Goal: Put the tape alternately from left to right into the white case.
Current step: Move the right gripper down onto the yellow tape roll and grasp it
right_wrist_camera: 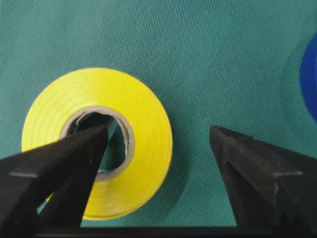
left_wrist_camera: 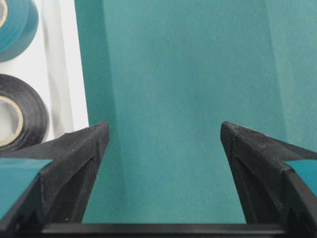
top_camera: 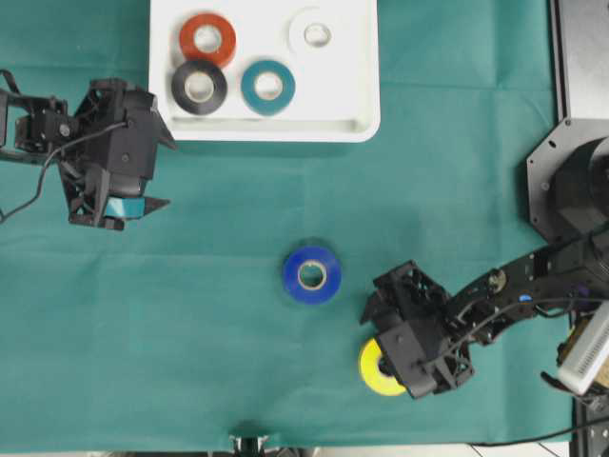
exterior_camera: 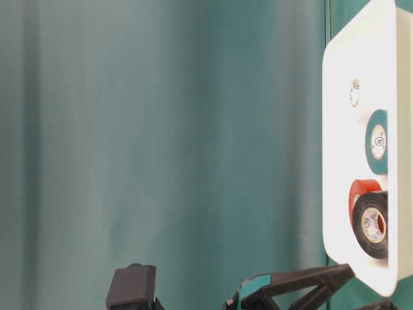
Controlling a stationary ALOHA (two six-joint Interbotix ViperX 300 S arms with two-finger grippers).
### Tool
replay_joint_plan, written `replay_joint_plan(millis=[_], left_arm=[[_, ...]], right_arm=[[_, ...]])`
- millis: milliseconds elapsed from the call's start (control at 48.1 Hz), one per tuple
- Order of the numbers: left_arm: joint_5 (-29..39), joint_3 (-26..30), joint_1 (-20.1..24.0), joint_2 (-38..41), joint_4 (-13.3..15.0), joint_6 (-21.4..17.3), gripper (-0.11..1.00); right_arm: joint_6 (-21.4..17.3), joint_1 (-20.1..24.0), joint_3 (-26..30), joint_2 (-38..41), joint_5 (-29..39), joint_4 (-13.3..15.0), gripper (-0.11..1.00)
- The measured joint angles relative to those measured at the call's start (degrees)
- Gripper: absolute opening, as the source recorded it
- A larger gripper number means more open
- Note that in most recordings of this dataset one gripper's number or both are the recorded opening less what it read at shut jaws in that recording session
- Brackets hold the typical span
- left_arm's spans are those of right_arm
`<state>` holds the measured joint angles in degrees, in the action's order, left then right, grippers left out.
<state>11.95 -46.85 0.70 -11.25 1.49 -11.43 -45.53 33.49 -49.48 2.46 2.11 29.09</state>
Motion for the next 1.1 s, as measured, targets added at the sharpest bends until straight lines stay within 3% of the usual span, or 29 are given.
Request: replay_joint_plan(millis=[354, 416, 582, 686, 1102], left_arm=[[-0.7, 0.0, -0.1, 0.0, -0.1, 0.0, 1.00], [-0.8, 0.0, -0.1, 0.0, 0.0, 0.0, 1.00], [-0.8, 0.0, -0.1, 0.0, 0.0, 0.0, 1.00], [-0.7, 0.0, -0.1, 0.0, 0.0, 0.0, 1.00], [-0.8, 0.0, -0.2, 0.0, -0.1, 0.0, 1.00]], right_arm=[[-0.6, 0.0, 0.3, 0.1, 0.6, 0.1, 0.77], [-0.6, 0.0, 0.3, 0.1, 0.8, 0.1, 0.66], [-0.5, 0.0, 0.4, 0.1, 0.8, 0.1, 0.20], [-0.4, 0.0, 0.4, 0.1, 0.9, 0.2, 0.03], [-0.5, 0.0, 0.4, -0.3, 1.0, 0.2, 0.02]])
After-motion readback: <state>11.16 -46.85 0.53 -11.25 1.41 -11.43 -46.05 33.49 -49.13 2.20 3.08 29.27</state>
